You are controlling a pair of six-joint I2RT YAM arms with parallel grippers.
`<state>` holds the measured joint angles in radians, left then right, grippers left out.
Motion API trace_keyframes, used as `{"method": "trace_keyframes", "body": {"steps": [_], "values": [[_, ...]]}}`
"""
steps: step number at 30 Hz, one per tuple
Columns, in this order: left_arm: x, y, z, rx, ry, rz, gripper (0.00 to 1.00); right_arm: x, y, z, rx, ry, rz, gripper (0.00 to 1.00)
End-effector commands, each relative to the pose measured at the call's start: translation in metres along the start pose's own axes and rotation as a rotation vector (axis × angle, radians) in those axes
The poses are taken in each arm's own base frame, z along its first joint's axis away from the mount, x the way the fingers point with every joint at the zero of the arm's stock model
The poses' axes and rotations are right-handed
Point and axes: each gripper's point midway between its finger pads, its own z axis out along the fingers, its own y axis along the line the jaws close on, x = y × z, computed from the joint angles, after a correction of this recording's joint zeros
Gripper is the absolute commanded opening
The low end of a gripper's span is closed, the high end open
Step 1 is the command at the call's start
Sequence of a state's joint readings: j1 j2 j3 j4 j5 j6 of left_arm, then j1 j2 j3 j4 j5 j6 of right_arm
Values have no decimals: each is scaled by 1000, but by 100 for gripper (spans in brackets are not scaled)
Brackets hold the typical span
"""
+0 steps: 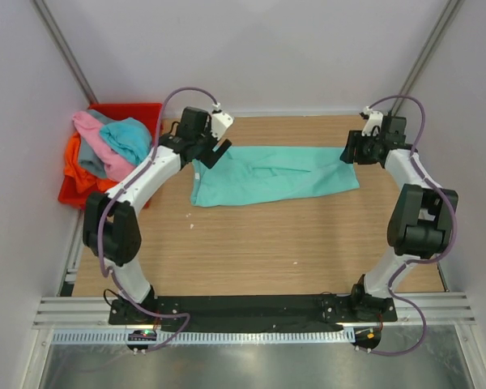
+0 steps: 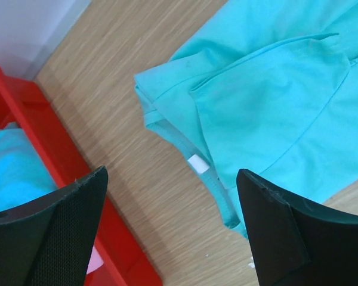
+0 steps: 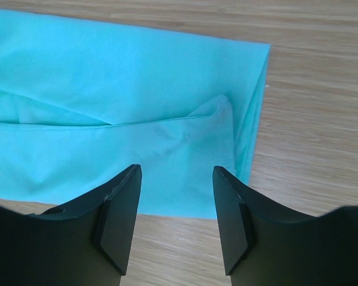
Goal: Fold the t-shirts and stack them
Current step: Fold the tshirt
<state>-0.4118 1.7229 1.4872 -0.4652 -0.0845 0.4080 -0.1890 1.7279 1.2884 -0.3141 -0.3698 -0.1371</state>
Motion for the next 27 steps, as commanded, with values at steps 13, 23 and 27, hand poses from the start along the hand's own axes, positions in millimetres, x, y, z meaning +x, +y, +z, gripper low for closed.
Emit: {"method": "trace_keyframes", "body": {"steps": [13, 23, 27], "values": [[32, -115, 47, 501, 188, -292, 75, -23, 10, 52, -162, 33, 72, 57], [59, -126, 47, 508, 256, -311, 73, -11, -2, 87, -145, 118, 100, 57], [62, -123, 46, 486, 255, -307, 73, 10, -8, 98, -134, 183, 100, 57]]}}
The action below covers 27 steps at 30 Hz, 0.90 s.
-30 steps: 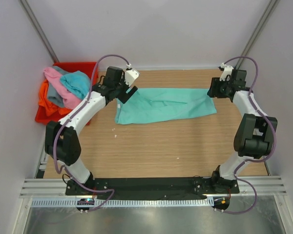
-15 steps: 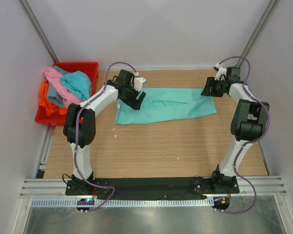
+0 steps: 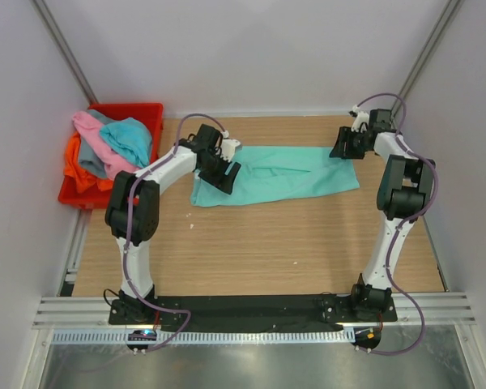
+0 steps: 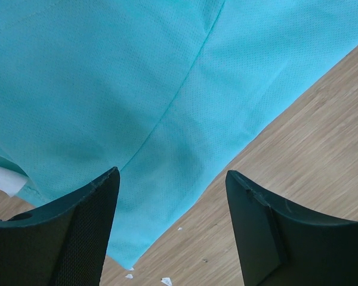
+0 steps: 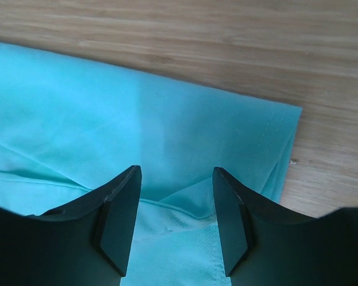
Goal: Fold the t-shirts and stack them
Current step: Fold the tshirt
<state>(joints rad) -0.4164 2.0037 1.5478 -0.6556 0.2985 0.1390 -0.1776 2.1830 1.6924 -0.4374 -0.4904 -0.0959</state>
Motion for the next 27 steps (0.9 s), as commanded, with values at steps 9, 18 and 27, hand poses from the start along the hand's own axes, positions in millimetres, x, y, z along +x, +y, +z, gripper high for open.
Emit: {"method": "trace_keyframes", "body": {"steps": [9, 18, 27], "values": [[-9, 31, -8, -144, -50, -29, 70, 26, 8, -7, -44, 132, -47, 55], [-55, 89, -26, -340, -129, -5, 72, 43, 8, -19, -27, 171, -98, 52], [-70, 119, -15, -370, -130, -19, 72, 48, 7, -22, -19, 183, -101, 50]]}}
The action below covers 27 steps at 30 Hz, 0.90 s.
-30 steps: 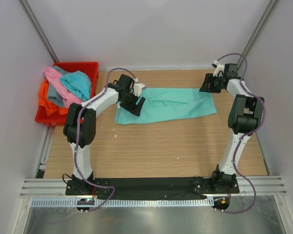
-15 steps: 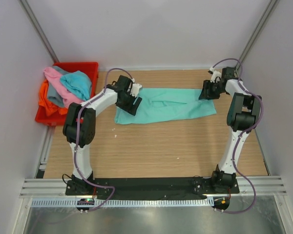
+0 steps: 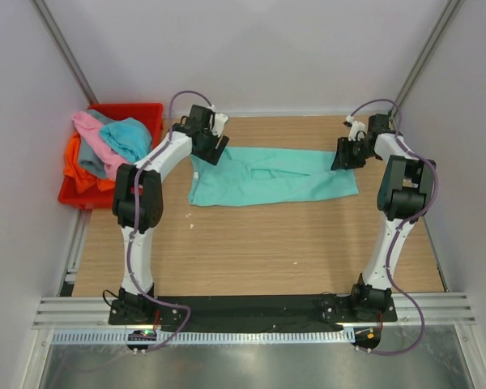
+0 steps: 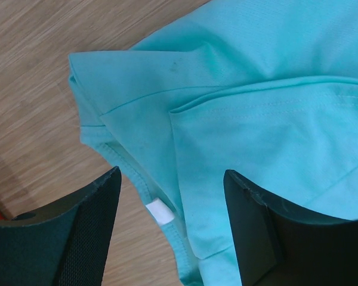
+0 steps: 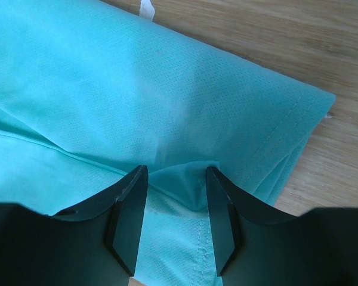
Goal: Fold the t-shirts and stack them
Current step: Fold the tshirt
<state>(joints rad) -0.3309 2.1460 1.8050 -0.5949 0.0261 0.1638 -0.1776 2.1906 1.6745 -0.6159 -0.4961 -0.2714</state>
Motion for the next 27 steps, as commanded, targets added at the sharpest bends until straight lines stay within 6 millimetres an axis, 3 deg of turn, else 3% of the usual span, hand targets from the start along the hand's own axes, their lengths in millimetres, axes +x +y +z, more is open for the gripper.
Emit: {"method": "trace_keyframes", "body": {"steps": [1, 6, 16, 27], "values": [[-1, 12, 11, -18, 12, -10, 70, 0, 7, -17, 19, 6, -24, 50], [12, 10, 20, 64, 54, -75, 57, 3, 5, -18, 28, 15, -34, 50], [16, 7, 25, 162, 73, -147, 39, 5, 6, -16, 24, 17, -27, 49], [8, -6, 5, 226, 41, -170, 40, 8, 5, -13, 23, 16, -22, 49]]}}
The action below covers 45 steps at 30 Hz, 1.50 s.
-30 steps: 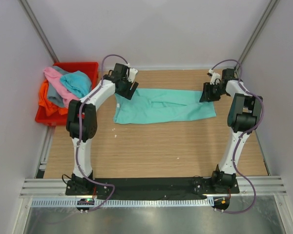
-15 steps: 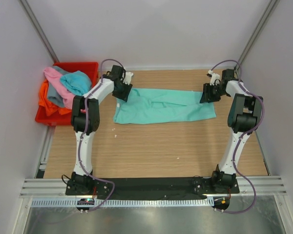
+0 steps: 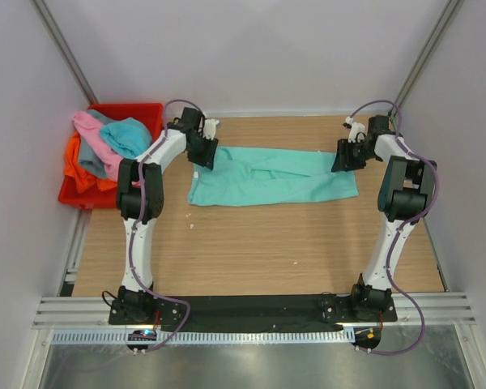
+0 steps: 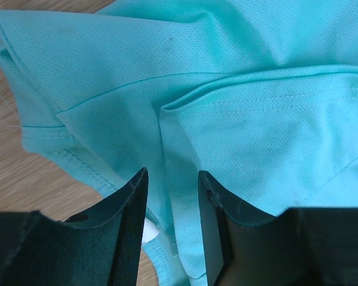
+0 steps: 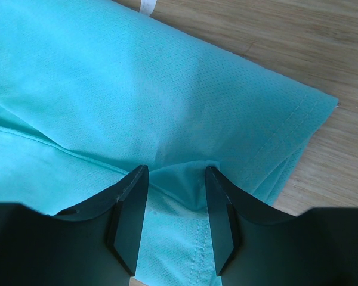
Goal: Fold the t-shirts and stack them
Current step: Fold the tshirt
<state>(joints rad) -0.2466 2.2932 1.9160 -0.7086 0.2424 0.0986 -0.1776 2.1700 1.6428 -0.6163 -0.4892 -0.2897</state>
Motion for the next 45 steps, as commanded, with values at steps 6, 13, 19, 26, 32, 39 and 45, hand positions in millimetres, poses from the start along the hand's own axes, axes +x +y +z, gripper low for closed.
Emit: {"method": "trace_keyframes", "body": {"steps": [6, 13, 19, 26, 32, 39, 45], "values": [[-12, -16, -24, 60, -43, -10, 27, 1, 5, -10, 13, 3, -3, 49], [-11, -18, -24, 70, -39, -13, 9, 1, 5, -16, 26, 4, -15, 48], [-7, -16, -22, 60, -25, -15, 8, 2, 6, -17, 26, 7, -14, 48], [-4, -10, -20, 30, -16, -14, 0, 1, 7, -22, 38, -2, -19, 47], [-27, 11, -52, -105, -123, 11, 0, -6, 5, -31, 81, -47, -42, 42], [-42, 20, -76, -151, -196, 16, 0, -15, 3, -30, 88, -77, -15, 37], [-54, -20, -86, -35, -213, 43, 40, -39, 3, -63, 178, -190, -61, 47]]}}
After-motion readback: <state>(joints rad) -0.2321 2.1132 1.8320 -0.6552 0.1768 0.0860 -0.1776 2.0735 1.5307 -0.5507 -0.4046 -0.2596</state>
